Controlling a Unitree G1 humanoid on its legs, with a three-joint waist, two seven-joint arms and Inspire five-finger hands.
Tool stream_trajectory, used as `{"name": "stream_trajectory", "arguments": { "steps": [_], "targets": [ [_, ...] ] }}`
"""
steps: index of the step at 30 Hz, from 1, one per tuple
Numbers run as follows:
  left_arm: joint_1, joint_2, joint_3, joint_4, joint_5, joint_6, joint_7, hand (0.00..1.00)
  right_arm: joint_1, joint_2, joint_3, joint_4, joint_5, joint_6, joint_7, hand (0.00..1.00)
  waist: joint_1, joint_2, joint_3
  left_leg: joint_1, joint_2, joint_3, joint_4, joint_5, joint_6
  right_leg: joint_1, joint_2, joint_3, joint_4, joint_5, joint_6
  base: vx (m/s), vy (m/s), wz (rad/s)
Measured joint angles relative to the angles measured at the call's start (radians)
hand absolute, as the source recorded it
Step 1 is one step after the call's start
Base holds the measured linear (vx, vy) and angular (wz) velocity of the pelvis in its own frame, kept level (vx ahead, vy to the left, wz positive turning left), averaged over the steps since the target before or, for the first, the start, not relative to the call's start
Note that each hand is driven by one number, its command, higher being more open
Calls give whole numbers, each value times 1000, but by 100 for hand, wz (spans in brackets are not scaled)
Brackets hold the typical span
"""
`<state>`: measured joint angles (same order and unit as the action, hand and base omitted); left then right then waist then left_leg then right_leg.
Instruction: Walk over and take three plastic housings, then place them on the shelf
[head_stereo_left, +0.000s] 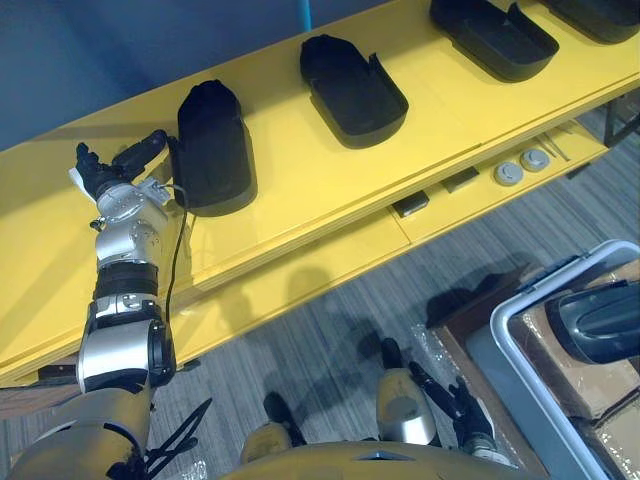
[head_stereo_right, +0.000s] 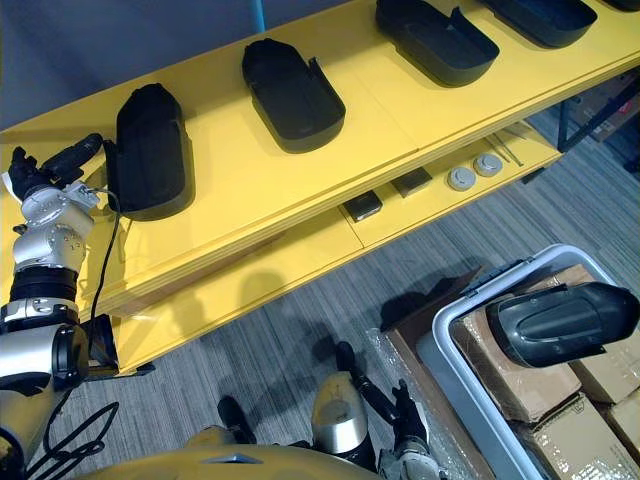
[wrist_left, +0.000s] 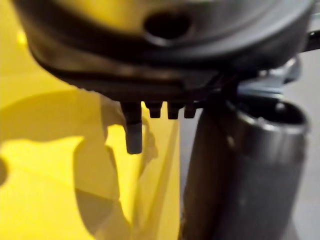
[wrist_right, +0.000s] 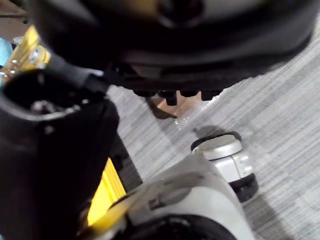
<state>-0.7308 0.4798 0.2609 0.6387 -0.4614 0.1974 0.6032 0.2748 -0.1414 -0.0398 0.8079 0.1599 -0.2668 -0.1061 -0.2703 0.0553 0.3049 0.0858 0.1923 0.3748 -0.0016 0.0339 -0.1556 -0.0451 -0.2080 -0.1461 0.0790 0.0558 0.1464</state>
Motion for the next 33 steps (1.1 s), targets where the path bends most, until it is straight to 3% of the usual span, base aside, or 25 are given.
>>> {"name": "stream_trajectory", "arguments": {
  "steps": [4, 7, 9, 14, 18, 21, 24, 27, 29, 33],
  "targets": [
    [71, -21, -22, -126, 1, -22, -35, 100, 11, 4, -30, -121, -79, -10, -80, 100, 11, 9, -11, 23, 0, -1, -3, -7, -3, 41, 2, -6, -34, 10, 6, 7, 1, 2],
    [147, -60, -32, -239, -3, -72, -94, 100, 23, 29, -106, -291, -110, -19, -172, 100, 24, 14, -39, 35, 0, -1, -3, -13, -5, 64, 2, -11, -49, 12, 8, 4, 2, 1],
    [237, -93, -31, -396, -67, -138, -177, 100, 23, 39, -168, -507, -195, -37, -268, 100, 32, 15, -66, 48, -2, 3, -15, -14, -6, 69, 2, -10, -50, 12, 8, 33, 9, -3],
    [371, -129, -39, -752, -348, -259, -406, 100, -40, 13, -336, -894, -280, -106, -337, 100, 56, 10, -108, 76, -5, 12, -31, -15, -7, 94, 2, -7, -68, 17, 11, 4, 4, -4],
    [497, -151, -36, -958, -440, -360, -515, 100, -102, -79, -439, -1064, -323, -117, -345, 100, 64, 14, -136, 95, -7, 16, -40, -17, -9, 119, 4, -10, -90, 22, 16, -6, 2, -2],
    [638, -228, -10, -1081, -438, -439, -586, 100, -137, -129, -486, -1140, -322, -119, -309, 100, 77, 18, -147, 97, -6, 5, -39, -17, -10, 136, 5, -23, -102, 25, 17, -7, -4, 10],
    [780, -303, 8, -1117, -394, -488, -631, 100, -183, -137, -465, -1191, -190, -110, -163, 100, 109, 18, -150, 92, -5, -28, -40, -12, -8, 157, 4, -59, -111, 26, 18, -37, -14, 30],
    [907, -331, 4, -1117, -298, -493, -709, 100, -254, -145, -371, -1183, -66, -15, -10, 100, 149, 8, -173, 51, -5, -97, -42, 10, -5, 171, 3, -126, -122, 26, 19, -38, -31, 63],
    [955, -331, -16, -1115, -220, -493, -755, 100, -334, -204, -283, -1107, 24, 88, 87, 100, 191, -6, -179, 29, -6, -136, -56, 35, -3, 171, 3, -167, -122, 27, 17, -37, -19, 59],
    [1013, -331, -54, -1099, -191, -522, -830, 100, -517, -255, -106, -901, 52, 236, 112, 100, 277, -21, -179, 6, -14, -212, -82, 70, 1, 195, 2, -236, -123, 29, 16, -34, -8, 52]
  ]
}}
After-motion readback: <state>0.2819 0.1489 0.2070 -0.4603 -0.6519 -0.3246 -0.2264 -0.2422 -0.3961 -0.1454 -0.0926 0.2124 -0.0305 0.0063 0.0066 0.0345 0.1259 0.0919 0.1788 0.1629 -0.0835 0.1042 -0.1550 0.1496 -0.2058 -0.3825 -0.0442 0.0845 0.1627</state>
